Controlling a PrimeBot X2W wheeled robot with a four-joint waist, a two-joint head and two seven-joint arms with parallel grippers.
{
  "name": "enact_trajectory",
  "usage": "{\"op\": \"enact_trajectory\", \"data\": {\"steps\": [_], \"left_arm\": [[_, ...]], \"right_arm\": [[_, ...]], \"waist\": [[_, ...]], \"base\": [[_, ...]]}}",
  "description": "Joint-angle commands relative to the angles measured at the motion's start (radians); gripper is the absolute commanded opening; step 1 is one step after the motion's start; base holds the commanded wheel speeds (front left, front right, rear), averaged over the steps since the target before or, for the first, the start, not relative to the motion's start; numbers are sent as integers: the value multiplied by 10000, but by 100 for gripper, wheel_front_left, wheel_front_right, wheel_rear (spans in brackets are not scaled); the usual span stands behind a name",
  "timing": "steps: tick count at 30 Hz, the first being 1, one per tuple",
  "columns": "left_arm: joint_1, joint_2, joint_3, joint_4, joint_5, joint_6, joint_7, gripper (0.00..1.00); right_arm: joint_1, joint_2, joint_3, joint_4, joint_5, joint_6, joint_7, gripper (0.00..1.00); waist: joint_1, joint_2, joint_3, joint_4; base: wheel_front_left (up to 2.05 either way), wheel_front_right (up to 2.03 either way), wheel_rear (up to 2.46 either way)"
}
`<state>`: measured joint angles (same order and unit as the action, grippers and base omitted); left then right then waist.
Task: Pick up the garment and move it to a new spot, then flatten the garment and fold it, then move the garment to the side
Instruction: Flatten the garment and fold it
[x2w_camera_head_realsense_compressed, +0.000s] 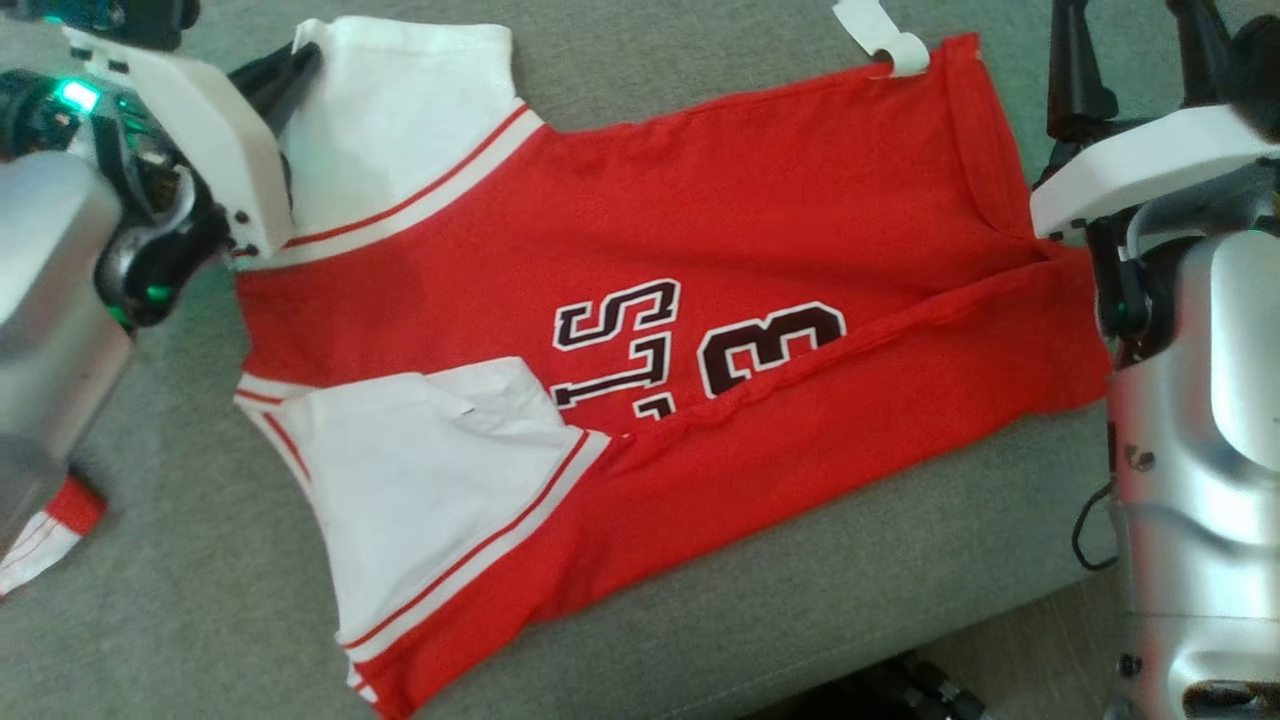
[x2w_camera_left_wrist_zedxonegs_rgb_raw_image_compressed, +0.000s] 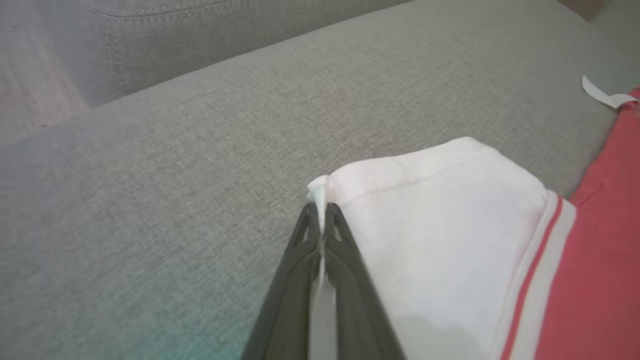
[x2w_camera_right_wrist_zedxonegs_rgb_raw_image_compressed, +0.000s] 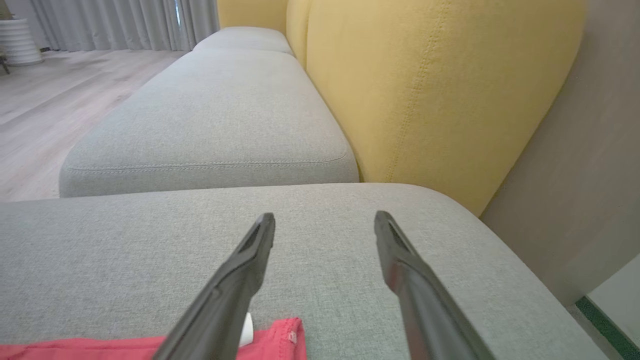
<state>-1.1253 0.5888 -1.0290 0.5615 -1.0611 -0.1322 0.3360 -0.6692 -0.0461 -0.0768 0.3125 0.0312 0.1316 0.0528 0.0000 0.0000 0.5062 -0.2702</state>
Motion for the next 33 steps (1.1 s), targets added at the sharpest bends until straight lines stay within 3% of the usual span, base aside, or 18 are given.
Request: {"op": "enact_trajectory", "data": {"steps": [1, 9, 14, 24, 33], "left_arm": [[-356, 319, 260, -317, -35, 16, -397, 0], [-256, 136, -77, -968, 25, 16, -2598, 0], [24, 89, -351, -1637, 228, 16, -3326, 0], [566, 63, -856, -2870, 724, 208, -3608, 0], [738, 37, -980, -3422, 759, 456, -3543, 0]], "right_arm": [[-233, -112, 121, -215, -79, -9, 67, 100], [-398, -1131, 636, 786, 155, -9, 484, 100], [-474, -2015, 1022, 1796, 496, -9, 1048, 100], [-660, -2988, 1594, 3563, 1133, -9, 2240, 100], [-941, -3125, 1876, 4494, 1471, -9, 2351, 100]], "waist": [[0, 0, -159, 198], [0, 0, -792, 1070], [0, 0, -1063, 1646], [0, 0, -1186, 2281], [0, 0, -1123, 2357]], "base": [[0, 0, 0], [0, 0, 0], [0, 0, 0], [0, 0, 0], [0, 0, 0]]}}
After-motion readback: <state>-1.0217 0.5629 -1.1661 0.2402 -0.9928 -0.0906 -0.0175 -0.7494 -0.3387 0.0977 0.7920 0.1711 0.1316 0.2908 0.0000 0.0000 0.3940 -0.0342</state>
